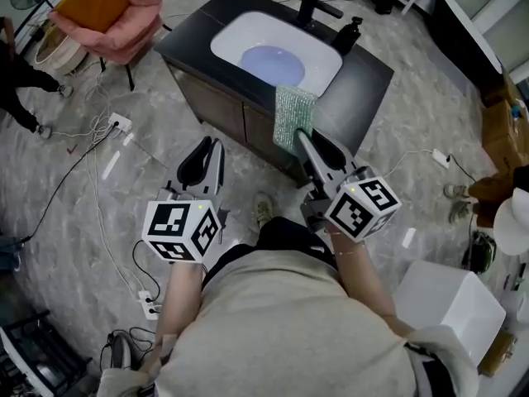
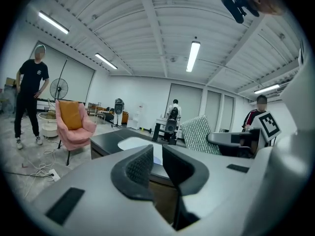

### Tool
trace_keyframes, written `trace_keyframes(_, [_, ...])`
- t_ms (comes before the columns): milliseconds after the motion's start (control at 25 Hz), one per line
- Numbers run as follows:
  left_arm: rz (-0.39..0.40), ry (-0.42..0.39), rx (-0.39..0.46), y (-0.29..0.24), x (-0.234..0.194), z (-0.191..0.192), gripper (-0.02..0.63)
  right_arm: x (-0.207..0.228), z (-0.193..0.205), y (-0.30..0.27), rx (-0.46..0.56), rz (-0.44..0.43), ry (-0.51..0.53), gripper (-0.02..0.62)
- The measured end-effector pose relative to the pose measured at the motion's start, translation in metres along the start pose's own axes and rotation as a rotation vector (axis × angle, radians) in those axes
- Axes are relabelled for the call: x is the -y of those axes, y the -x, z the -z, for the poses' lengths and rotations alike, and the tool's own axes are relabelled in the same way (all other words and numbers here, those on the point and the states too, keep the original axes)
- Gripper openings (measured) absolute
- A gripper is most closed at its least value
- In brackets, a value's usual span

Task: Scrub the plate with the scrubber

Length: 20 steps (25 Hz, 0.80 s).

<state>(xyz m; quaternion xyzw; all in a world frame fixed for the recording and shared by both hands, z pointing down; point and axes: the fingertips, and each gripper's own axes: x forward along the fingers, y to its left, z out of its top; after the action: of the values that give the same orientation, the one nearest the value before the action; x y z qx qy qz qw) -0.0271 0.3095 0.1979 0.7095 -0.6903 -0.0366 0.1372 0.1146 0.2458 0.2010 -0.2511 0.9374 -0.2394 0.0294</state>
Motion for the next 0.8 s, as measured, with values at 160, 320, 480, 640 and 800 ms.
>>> trace_keyframes(160, [-0.019,0.015,0.003,-0.046,-0.018,-0.013,0.046,0.026,-0.018,-0.041,-0.022,-0.041,-0.004,0.081])
trace_keyframes(320, [-0.035,0.034,0.006,-0.087,-0.032,-0.021,0.046,0.051,-0.032,-0.076,-0.045,-0.065,0.0,0.081])
trace_keyframes(480, [-0.057,0.054,0.001,-0.112,-0.04,-0.021,0.046,0.071,-0.039,-0.096,-0.057,-0.076,-0.004,0.081])
trace_keyframes(640, [-0.069,0.062,-0.023,-0.129,-0.046,-0.016,0.044,0.085,-0.041,-0.109,-0.07,-0.088,-0.029,0.081])
trace_keyframes(800, [-0.051,0.072,-0.054,-0.149,-0.048,-0.013,0.046,0.102,-0.04,-0.116,-0.079,-0.069,-0.053,0.081])
